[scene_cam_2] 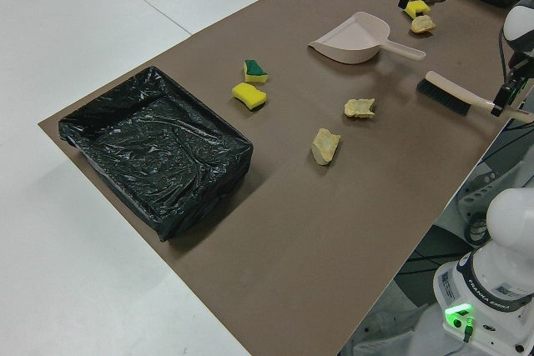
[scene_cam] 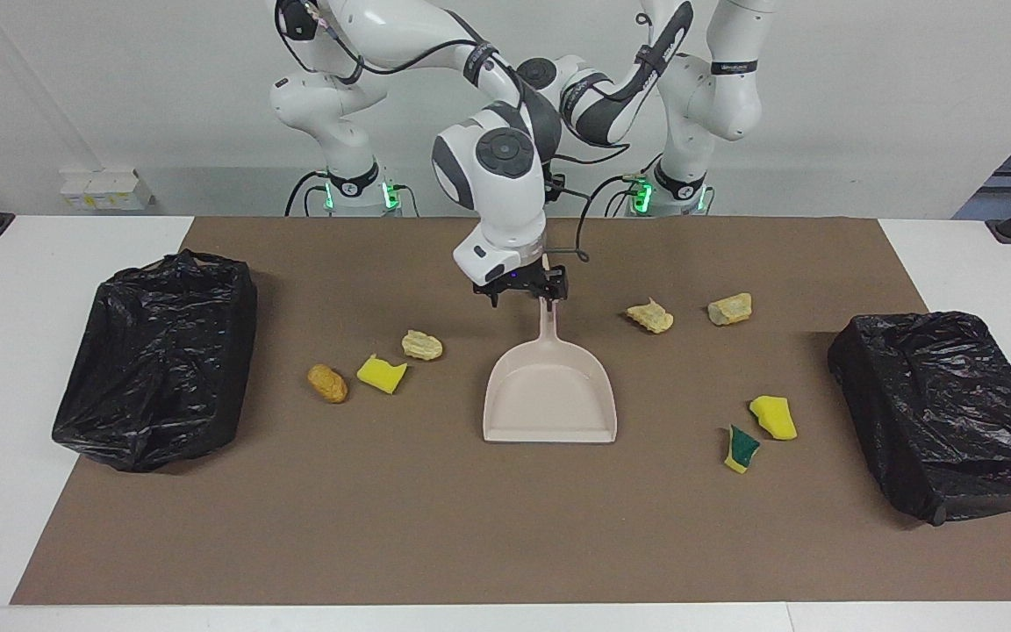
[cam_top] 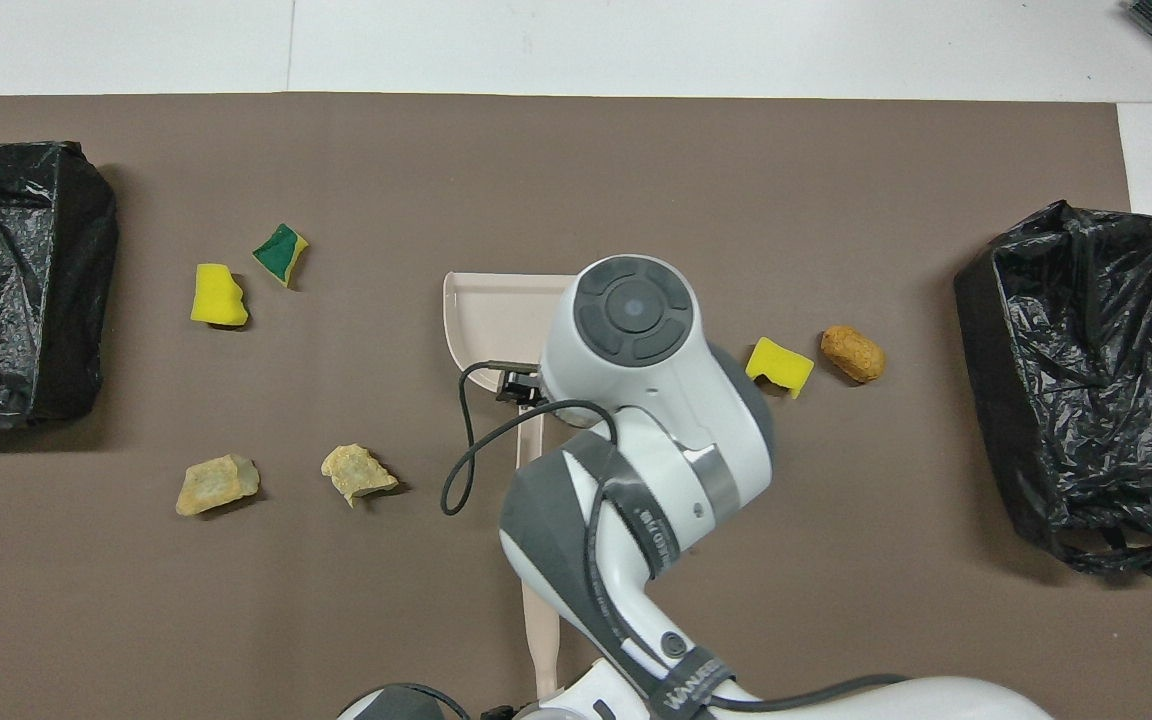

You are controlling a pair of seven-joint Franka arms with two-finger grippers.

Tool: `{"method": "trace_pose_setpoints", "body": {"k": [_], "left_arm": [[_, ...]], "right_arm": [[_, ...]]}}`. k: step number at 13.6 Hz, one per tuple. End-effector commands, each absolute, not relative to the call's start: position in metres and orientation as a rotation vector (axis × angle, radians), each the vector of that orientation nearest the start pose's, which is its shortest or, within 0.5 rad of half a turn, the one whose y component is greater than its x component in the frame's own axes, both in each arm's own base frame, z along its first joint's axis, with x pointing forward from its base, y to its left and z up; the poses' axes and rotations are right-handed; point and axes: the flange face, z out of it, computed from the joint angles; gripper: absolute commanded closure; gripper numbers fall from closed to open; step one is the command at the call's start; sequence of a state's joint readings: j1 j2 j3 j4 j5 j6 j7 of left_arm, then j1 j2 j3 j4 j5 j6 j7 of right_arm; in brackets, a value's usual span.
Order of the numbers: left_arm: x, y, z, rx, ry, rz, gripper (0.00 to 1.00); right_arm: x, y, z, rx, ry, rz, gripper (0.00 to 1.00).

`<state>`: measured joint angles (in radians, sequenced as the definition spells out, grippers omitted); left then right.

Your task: Sweep and dump trash in bin

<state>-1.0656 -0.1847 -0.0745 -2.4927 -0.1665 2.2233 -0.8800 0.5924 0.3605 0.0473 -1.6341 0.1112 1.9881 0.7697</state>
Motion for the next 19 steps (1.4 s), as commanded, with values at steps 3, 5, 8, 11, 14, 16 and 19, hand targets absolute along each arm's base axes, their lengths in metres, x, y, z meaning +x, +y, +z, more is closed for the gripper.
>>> {"method": "trace_pose_setpoints", "body": {"k": [3, 5, 8, 11, 14, 16, 19], "left_arm": [[0.184, -0.394, 0.348, -3.073, 0.297, 0.295, 1.0], [0.206, -0.38, 0.363, -3.04, 0.287, 0.344, 1.0], [0.219, -0.356, 0.38, -2.935, 0.315, 0.399, 1.0], [0.232, -0.318, 0.397, -2.868, 0.308, 0.463, 1.0], [0.262, -0.28, 0.421, -2.906, 0.291, 0.45, 1.0], [0.296, -0.246, 0.43, -2.913, 0.177, 0.37, 1.0], [0.339, -0.192, 0.424, -2.909, -0.001, 0.345, 1.0]], "right_arm": [[0.513, 0.435, 0.366, -3.042, 0.352, 0.137, 0.0], [0.499, 0.441, 0.353, -3.069, 0.333, 0.17, 0.04], [0.49, 0.435, 0.348, -3.108, 0.32, 0.209, 0.45], [0.491, 0.432, 0.35, -3.167, 0.216, 0.167, 1.0], [0.498, 0.427, 0.359, -3.19, 0.059, 0.11, 1.0], [0.503, 0.416, 0.375, -3.197, -0.15, 0.086, 1.0], [0.519, 0.372, 0.41, -3.156, -0.536, 0.117, 1.0]]}}
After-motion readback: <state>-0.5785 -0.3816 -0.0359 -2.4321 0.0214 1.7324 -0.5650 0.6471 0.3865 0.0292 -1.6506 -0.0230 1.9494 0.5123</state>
